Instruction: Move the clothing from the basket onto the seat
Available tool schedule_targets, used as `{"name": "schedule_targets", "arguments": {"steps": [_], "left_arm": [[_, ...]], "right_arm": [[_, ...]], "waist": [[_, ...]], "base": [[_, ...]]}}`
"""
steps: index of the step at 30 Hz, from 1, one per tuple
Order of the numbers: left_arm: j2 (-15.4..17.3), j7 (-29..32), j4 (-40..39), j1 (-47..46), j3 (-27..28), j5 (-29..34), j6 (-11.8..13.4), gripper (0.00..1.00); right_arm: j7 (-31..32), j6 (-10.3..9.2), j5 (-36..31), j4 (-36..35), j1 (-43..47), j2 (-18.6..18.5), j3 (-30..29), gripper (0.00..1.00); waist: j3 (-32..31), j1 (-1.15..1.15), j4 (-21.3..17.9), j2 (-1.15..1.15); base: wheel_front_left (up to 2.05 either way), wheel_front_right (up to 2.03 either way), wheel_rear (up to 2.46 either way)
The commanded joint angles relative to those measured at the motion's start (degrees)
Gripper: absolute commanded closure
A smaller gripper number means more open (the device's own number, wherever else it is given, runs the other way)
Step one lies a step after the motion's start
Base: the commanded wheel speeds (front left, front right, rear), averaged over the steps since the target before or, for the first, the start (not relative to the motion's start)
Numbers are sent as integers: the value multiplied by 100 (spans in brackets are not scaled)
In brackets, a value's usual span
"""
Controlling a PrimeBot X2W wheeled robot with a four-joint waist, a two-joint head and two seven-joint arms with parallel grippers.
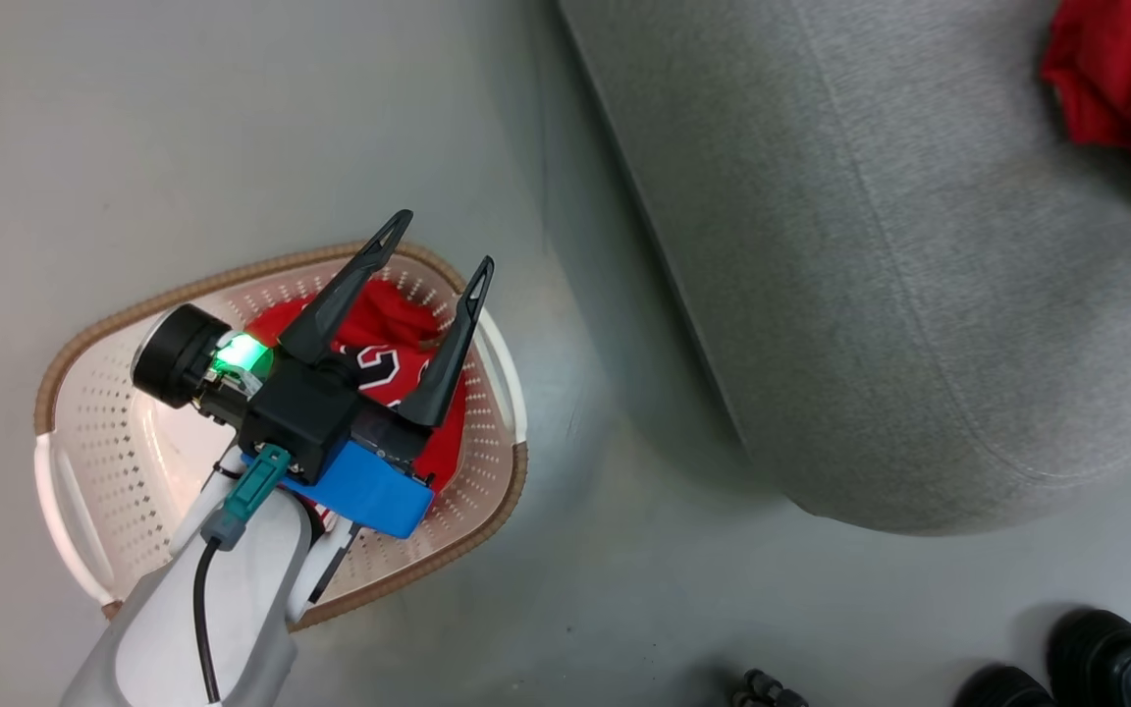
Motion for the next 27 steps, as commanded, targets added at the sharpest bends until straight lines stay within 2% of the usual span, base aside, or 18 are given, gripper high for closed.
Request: {"name": "schedule_targets", "arguments": {"steps": [1,6,14,15,18,27], "left_arm": [[28,-18,-27,-65,-9,27,-11,0],[25,-18,-19,-58,-56,2,-11,0],[-61,-18,31,-41,-31,-38,-11,0],[-82,-18,46,-35,-39,-39,-11,0],[-151,-18,89,-25,-68,-62,-11,0],[-455,-18,313,141,-16,-270,-12,0]], "right_arm": [[-41,1,-52,64,59,10,-30,100],[-85,1,-247,527,92,117,-143,100],[-98,1,-390,729,105,103,-227,100],[-98,1,-386,808,94,115,-195,86],[-99,1,-411,974,82,32,-116,0],[-100,1,-467,989,453,-170,143,0]], "waist": [[122,-1,105,0],[138,-1,169,0],[-37,-1,226,0],[-66,-1,237,0],[-165,-1,284,0],[-707,-1,527,0]], "base": [[0,0,0],[0,0,0],[0,0,0],[0,0,0],[0,0,0],[0,0,0]]}}
